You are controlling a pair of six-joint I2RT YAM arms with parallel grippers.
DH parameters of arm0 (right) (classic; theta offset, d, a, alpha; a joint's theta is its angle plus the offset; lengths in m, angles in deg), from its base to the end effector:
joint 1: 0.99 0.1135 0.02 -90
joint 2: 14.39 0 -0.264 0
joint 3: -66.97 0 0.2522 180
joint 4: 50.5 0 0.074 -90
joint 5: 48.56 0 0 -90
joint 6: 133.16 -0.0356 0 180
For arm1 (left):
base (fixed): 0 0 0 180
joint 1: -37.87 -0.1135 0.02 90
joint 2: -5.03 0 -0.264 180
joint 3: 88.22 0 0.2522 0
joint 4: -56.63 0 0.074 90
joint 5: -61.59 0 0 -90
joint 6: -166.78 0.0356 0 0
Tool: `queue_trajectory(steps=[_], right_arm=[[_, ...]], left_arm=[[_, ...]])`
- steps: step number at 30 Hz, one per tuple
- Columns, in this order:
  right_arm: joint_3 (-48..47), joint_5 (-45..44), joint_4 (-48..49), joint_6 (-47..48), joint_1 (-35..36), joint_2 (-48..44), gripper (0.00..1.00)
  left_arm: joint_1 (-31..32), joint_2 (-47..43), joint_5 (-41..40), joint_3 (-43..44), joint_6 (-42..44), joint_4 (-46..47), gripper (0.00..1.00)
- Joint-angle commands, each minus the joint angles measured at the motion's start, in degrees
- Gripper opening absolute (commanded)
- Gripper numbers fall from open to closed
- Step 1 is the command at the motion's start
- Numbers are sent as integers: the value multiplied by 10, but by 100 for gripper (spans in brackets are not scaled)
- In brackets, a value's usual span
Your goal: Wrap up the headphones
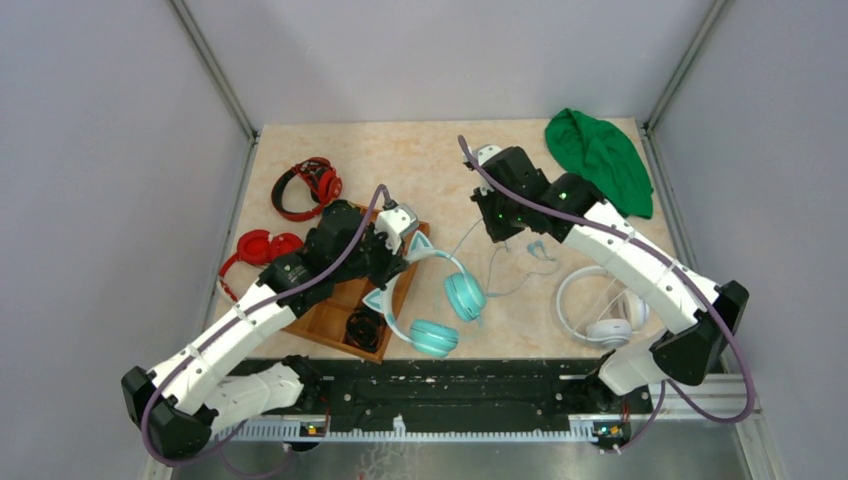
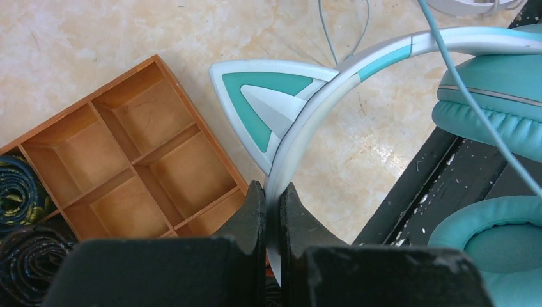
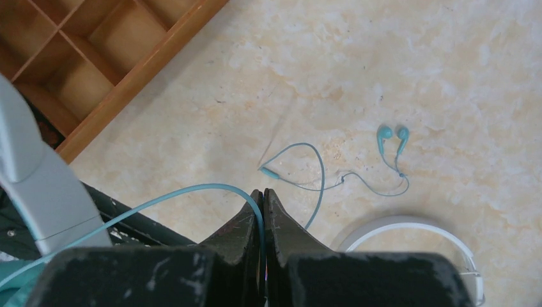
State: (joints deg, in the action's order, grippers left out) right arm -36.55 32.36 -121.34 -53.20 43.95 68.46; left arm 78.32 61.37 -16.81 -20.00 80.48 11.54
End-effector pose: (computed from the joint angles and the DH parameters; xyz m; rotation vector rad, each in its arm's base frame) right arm 0.2114 0.2030 0.3806 -0.6660 2.3533 0.2366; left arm 0.1563 -0.1427 0.3255 0.9356 1.9867 -0.5850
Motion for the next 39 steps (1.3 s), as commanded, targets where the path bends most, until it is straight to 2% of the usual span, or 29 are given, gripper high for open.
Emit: queue_trajectory(steps=[1,12,25,28,34,39], right_arm=[[27,-6,33,-18,-6,-40,0],[94,-38,33,-35,-32,-136,0],[144,-52,47,-42,-58,-189,0],[185,-30,85,-48,-58,-228,0],[300,82,240,-46,-58,-322,0],[334,101,284,-55,-58,-339,0]], left_arm=[[2,-29,35,12,-4,43,0],[2,-40,73,21,-10,55,0],[2,-54,102,29,-54,106,0],[1,-66,92,34,-75,124,0],[1,-87,36,29,-133,185,0],[1,-79,26,50,-163,202,0]])
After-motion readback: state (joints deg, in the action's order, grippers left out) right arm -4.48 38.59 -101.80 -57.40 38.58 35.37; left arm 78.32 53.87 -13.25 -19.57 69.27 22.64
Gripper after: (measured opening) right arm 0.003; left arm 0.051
